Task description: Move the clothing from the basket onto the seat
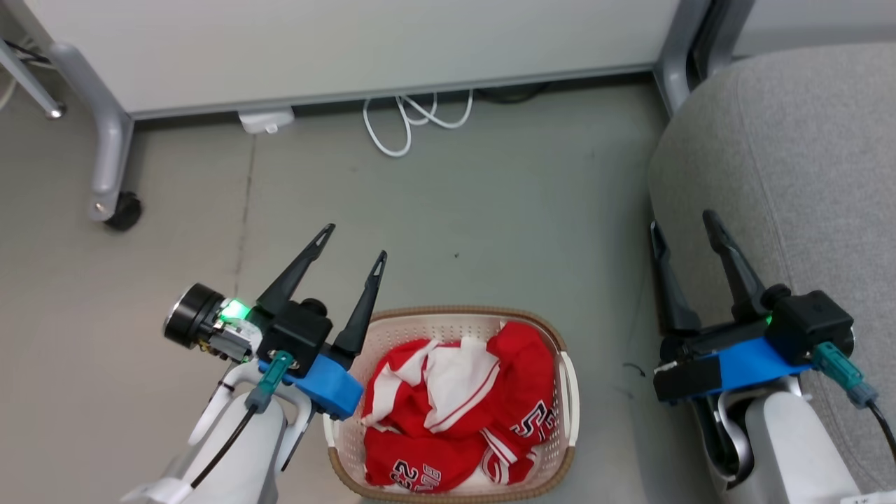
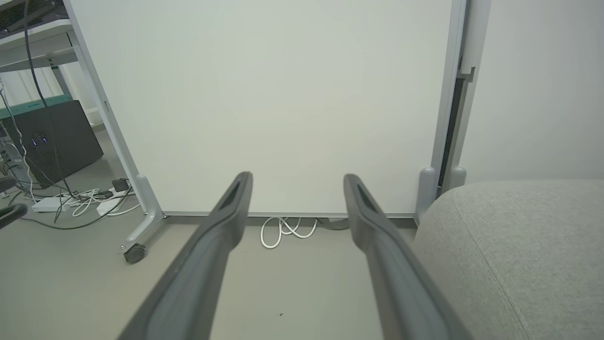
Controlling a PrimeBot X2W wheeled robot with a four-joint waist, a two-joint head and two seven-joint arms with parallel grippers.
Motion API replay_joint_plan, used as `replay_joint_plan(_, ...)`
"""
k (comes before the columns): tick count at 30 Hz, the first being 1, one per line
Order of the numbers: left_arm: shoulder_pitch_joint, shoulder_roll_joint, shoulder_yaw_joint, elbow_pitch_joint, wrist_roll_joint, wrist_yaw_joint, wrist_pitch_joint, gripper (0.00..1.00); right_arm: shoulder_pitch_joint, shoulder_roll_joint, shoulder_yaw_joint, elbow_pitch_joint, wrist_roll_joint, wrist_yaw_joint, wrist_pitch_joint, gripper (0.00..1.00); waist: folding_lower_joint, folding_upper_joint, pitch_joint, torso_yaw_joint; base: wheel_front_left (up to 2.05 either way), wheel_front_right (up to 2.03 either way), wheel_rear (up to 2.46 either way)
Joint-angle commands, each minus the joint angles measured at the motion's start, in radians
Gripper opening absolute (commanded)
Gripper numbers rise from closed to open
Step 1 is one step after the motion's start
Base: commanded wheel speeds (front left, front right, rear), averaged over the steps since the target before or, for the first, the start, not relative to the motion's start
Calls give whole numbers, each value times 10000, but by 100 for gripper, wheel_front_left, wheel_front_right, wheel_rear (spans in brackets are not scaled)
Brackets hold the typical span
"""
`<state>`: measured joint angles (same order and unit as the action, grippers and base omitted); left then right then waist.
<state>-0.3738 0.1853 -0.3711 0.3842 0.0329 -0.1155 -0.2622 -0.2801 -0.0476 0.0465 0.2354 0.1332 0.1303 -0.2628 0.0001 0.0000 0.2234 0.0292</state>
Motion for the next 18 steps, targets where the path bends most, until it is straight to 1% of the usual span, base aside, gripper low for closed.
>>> replay_joint_plan(1,-315,106,-203,221,50,-70,-43,100,-239,-46,-17,-76,-96,7,-31,100,-1,0,510,-220,0,0,0)
replay_joint_plan(9,-1538,395,-1584,1569,63,-141,-37,100,-991,-45,20,-350,-210,7,-31,100,-1,0,1836,-513,0,0,0)
replay_joint_plan(18,-3052,609,-3989,3460,-340,-150,-37,100,-1786,-43,175,-643,-482,7,-31,100,-1,0,3434,-803,0,0,0)
